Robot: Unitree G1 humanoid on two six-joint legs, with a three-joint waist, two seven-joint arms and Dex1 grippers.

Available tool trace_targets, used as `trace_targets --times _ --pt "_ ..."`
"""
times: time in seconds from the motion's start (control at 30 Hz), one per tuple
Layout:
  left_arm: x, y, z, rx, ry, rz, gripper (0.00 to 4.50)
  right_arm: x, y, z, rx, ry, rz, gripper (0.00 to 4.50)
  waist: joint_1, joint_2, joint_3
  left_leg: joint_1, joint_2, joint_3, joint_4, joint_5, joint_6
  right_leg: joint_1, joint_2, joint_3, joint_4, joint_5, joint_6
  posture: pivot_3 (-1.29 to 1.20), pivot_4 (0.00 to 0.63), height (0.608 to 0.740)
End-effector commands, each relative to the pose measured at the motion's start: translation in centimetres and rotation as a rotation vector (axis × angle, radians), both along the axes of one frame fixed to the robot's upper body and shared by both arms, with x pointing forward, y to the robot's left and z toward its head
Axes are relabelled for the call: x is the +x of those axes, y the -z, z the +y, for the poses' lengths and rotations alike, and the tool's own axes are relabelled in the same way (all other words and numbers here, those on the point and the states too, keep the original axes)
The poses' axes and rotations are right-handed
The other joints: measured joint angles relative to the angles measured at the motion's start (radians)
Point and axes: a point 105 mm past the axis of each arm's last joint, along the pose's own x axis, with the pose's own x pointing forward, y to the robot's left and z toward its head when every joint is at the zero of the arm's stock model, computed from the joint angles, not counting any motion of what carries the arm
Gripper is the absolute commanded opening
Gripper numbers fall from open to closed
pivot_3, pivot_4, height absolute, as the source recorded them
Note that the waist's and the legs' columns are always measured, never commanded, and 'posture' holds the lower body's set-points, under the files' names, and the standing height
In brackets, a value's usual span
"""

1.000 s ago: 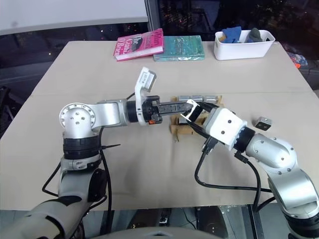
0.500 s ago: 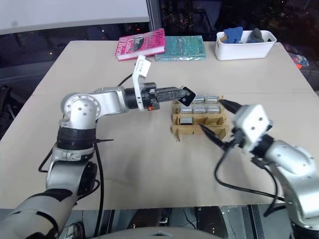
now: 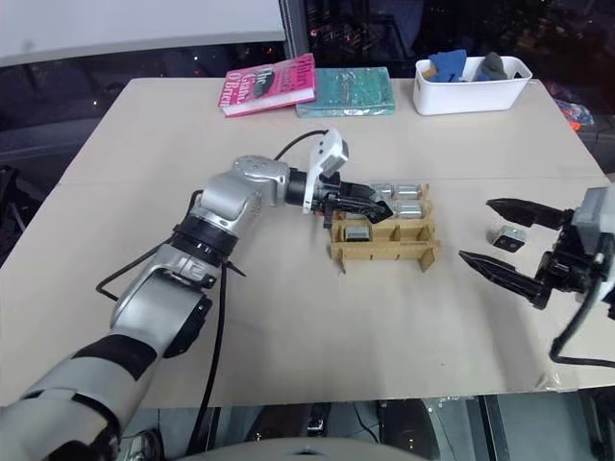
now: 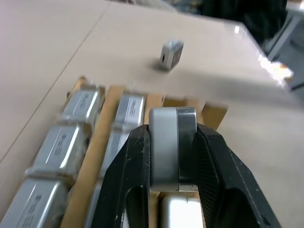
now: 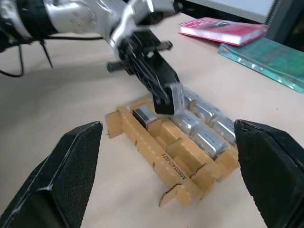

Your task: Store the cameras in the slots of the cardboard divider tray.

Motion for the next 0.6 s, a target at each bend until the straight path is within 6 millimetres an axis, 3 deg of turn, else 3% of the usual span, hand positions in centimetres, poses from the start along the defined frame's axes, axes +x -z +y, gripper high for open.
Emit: trace_targets --times 0.03,0.4,0.6 --pt "-0.3 -0.9 -1.1 0.015 0.077 -0.102 0.72 -0.9 -0.5 0.1 -0.026 -0.015 -0.025 4.4 0.003 0.0 0.0 -0.001 0.0 0.0 0.001 0.0 0.0 0.0 0.0 -0.001 0.0 0.0 0.0 0.0 0.15 0.74" --pt "-0.5 -0.8 -2.6 0.014 0.114 -0.105 0.72 -1.5 0.9 0.0 -0.046 0.042 -0.009 4.4 0.0 0.0 0.0 -0.005 -0.001 -0.002 0.004 0.001 -0.001 -0.002 0.0 -0.003 0.0 0.001 0.002 0.0 0.15 0.74" --pt "-0.3 0.2 -2.6 0.099 0.11 -0.147 0.72 -1.7 1.1 0.1 -0.054 0.056 -0.007 4.4 -0.001 0.0 0.0 -0.005 -0.001 -0.002 0.004 0.001 -0.002 -0.002 0.001 -0.002 0.0 0.001 0.002 0.0 0.15 0.74"
